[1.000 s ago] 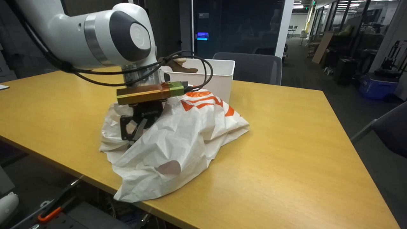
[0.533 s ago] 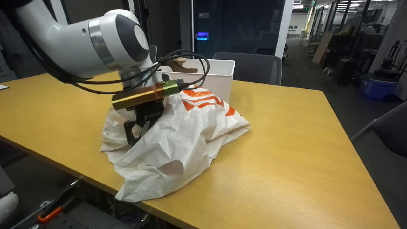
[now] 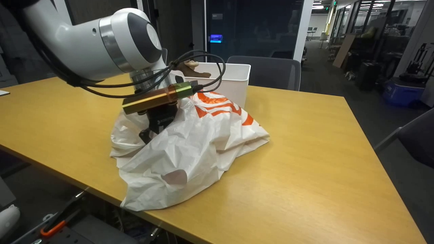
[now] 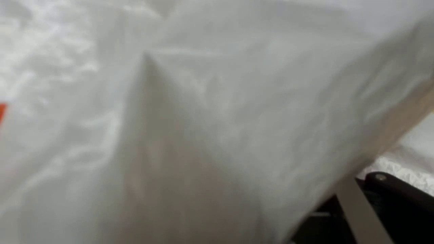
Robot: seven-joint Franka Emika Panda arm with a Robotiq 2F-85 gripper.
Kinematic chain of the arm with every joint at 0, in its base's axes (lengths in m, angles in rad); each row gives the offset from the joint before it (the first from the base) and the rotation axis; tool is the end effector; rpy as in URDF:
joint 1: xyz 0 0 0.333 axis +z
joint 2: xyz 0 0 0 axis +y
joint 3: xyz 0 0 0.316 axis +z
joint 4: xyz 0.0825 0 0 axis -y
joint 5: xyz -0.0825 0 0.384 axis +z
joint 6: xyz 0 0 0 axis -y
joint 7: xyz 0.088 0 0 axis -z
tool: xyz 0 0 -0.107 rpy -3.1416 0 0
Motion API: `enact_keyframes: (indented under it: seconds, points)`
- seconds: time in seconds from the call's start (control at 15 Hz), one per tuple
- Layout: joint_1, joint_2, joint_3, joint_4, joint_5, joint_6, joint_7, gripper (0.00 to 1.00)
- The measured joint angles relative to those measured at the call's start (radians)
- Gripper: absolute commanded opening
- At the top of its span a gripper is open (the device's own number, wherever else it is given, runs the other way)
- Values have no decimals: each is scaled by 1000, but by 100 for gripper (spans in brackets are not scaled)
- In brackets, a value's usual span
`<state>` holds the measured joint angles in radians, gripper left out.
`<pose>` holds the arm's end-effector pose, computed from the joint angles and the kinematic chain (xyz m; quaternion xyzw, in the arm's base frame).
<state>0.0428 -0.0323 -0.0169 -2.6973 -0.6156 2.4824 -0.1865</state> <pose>0.3880 0.0124 0.2266 0.9167 0.3546 -0.0996 0.1552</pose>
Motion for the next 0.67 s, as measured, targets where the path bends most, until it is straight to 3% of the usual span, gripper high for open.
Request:
enact_keyframes:
  seconds: [0.07, 0.13, 0.27, 0.67]
  points:
    - [-1, -1, 0, 2, 0, 0, 0, 19]
    - [-1, -2, 0, 3, 1, 0, 0, 58]
    - [-1, -5, 0, 5, 6, 0, 0, 57]
    - [-1, -18, 12, 5, 7, 1, 1, 99]
